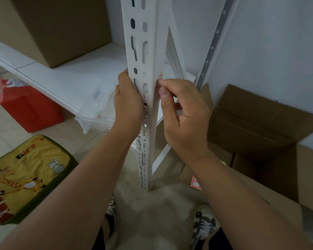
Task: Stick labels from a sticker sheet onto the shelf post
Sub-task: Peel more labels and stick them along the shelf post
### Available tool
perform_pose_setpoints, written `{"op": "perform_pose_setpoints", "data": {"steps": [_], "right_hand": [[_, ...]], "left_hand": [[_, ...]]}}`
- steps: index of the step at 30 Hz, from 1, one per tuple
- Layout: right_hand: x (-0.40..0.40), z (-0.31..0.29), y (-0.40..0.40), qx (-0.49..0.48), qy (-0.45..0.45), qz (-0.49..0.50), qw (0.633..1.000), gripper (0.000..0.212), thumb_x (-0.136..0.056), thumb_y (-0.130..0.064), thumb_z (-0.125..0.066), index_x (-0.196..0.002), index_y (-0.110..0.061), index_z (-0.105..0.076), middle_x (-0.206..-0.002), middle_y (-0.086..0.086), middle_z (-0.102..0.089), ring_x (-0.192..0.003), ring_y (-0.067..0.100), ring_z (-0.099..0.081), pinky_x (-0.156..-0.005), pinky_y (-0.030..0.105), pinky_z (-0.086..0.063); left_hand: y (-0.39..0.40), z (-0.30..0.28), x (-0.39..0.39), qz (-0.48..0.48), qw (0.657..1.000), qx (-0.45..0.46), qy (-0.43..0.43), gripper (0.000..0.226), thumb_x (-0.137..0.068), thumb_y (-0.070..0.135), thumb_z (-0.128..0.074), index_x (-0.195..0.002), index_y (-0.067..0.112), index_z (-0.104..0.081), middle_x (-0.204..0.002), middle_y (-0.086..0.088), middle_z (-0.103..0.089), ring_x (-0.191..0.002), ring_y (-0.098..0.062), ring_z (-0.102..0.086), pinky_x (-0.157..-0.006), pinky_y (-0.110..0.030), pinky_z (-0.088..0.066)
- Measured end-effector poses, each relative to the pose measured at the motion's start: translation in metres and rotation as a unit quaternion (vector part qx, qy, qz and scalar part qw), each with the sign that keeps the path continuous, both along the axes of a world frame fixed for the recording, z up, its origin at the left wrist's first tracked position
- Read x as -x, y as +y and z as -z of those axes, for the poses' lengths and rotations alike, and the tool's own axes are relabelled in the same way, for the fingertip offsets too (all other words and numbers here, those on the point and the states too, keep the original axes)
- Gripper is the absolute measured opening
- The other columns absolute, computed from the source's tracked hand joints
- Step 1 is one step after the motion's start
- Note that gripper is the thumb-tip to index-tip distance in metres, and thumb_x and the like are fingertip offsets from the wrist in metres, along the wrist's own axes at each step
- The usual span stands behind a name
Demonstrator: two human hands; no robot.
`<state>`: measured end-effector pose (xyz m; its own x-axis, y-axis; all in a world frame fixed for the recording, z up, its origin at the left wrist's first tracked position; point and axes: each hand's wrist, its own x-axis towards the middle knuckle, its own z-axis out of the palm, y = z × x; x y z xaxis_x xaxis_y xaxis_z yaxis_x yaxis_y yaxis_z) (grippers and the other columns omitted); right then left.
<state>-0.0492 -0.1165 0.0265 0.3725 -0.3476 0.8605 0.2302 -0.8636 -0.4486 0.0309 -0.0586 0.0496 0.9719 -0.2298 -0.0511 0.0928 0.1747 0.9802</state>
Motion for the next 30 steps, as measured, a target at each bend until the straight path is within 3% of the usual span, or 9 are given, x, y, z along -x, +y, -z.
{"op": "perform_pose_setpoints", "data": {"steps": [6,12,16,22,26,30], "right_hand": [[-0.001,0.0,0.006,0.011,-0.005,0.015,1.0,0.024,-0.092,-0.002,-0.058,-0.113,0.008,-0.064,-0.104,0.017,-0.069,-0.098,0.015,-0.061,-0.084,0.013,-0.049],[-0.002,0.001,0.0,0.074,-0.008,0.04,0.996,0.018,-0.093,-0.004,-0.058,-0.103,0.006,-0.069,-0.098,0.015,-0.07,-0.093,0.017,-0.063,-0.081,0.022,-0.053],[-0.003,-0.003,-0.009,0.113,-0.011,0.041,0.993,0.017,-0.094,-0.004,-0.058,-0.1,0.005,-0.07,-0.095,0.015,-0.071,-0.09,0.019,-0.064,-0.08,0.023,-0.053],[-0.006,-0.003,-0.008,0.096,-0.006,0.025,0.995,0.014,-0.092,-0.004,-0.059,-0.097,0.005,-0.068,-0.093,0.015,-0.069,-0.088,0.018,-0.061,-0.076,0.024,-0.054],[-0.008,0.017,0.001,0.103,0.06,0.009,0.993,0.008,-0.088,-0.004,-0.063,-0.087,0.003,-0.067,-0.091,0.017,-0.061,-0.081,0.023,-0.056,-0.066,0.035,-0.051],[-0.006,0.02,0.01,0.084,0.06,-0.003,0.995,0.008,-0.086,-0.003,-0.063,-0.084,0.004,-0.067,-0.087,0.017,-0.061,-0.081,0.017,-0.054,-0.068,0.019,-0.048]], "left_hand": [[0.001,0.001,-0.002,0.014,1.0,-0.002,-0.019,0.046,-0.104,0.031,-0.027,-0.067,0.026,-0.054,-0.052,0.013,-0.055,-0.062,-0.005,-0.056,-0.069,-0.025,-0.047],[0.002,-0.001,-0.001,0.014,1.0,-0.006,-0.019,0.044,-0.105,0.03,-0.027,-0.071,0.027,-0.054,-0.062,0.011,-0.059,-0.061,-0.001,-0.058,-0.067,-0.021,-0.047],[0.001,-0.001,0.0,0.018,0.999,-0.012,-0.028,0.044,-0.106,0.031,-0.024,-0.071,0.028,-0.052,-0.054,0.016,-0.057,-0.055,0.005,-0.058,-0.06,-0.015,-0.046],[0.002,0.0,0.001,0.018,0.999,-0.011,-0.032,0.045,-0.106,0.031,-0.023,-0.073,0.027,-0.052,-0.05,0.018,-0.058,-0.053,0.008,-0.058,-0.057,-0.012,-0.047],[0.003,-0.002,0.0,0.01,0.999,0.0,-0.036,0.046,-0.105,0.027,-0.027,-0.064,0.023,-0.047,-0.046,0.014,-0.053,-0.046,0.004,-0.051,-0.048,-0.01,-0.042],[0.005,0.0,-0.001,0.021,0.999,-0.008,-0.035,0.046,-0.105,0.027,-0.029,-0.063,0.024,-0.048,-0.046,0.015,-0.054,-0.046,0.004,-0.051,-0.05,-0.012,-0.044]]}}
